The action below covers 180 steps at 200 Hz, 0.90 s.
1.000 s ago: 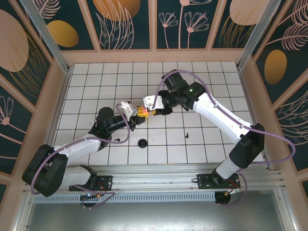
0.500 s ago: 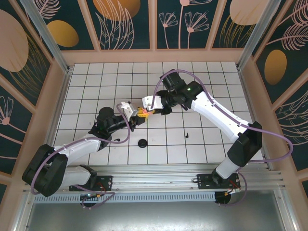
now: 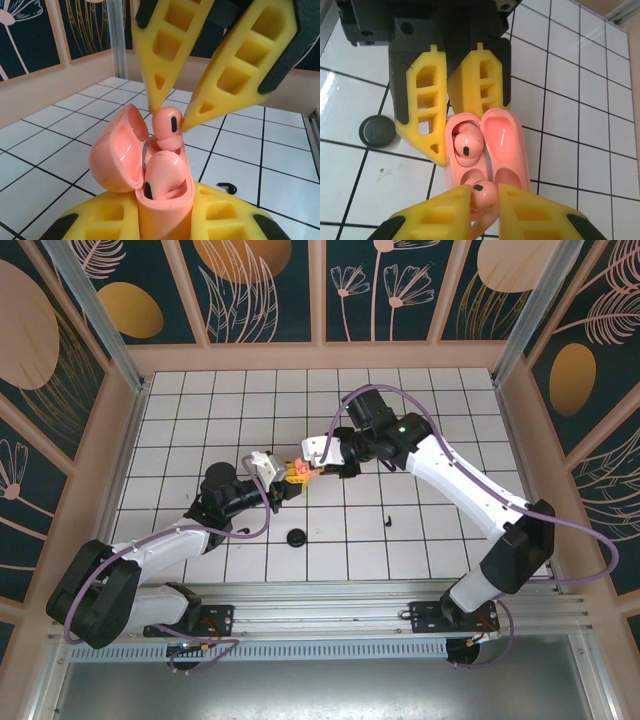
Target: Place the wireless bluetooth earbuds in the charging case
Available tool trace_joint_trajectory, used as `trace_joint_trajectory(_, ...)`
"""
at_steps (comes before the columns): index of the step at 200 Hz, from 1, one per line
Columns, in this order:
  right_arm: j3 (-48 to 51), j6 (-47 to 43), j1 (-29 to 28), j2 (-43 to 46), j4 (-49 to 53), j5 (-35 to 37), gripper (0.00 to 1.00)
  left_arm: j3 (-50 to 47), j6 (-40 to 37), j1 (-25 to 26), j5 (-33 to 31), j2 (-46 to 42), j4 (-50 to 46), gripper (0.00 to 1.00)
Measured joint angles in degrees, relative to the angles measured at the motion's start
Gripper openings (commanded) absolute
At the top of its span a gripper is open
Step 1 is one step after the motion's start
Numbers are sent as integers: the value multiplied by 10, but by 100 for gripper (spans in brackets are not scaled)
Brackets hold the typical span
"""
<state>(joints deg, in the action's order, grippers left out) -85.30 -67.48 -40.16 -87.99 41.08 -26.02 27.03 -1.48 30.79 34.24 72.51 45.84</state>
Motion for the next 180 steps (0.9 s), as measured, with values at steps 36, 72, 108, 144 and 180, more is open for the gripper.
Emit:
trace_joint_trajectory(36, 64, 46, 31, 52, -81, -59, 18, 0, 11, 0, 0, 0, 17, 8)
trace_joint_trajectory(72, 151, 120, 56, 102, -198, -127, 18, 0, 33, 1, 0, 4, 50, 8)
trace_joint_trajectory(108, 223, 202, 64, 120, -322, -177, 18, 0, 57, 1, 2, 13, 87, 8)
trace_joint_trajectory(144, 269, 271, 69, 120, -425, -203, 18, -2, 68, 1, 3, 15, 106, 8)
trace_joint_trajectory(180, 293, 321, 75, 120, -511, -215, 18, -5, 72, 1, 3, 15, 110, 8)
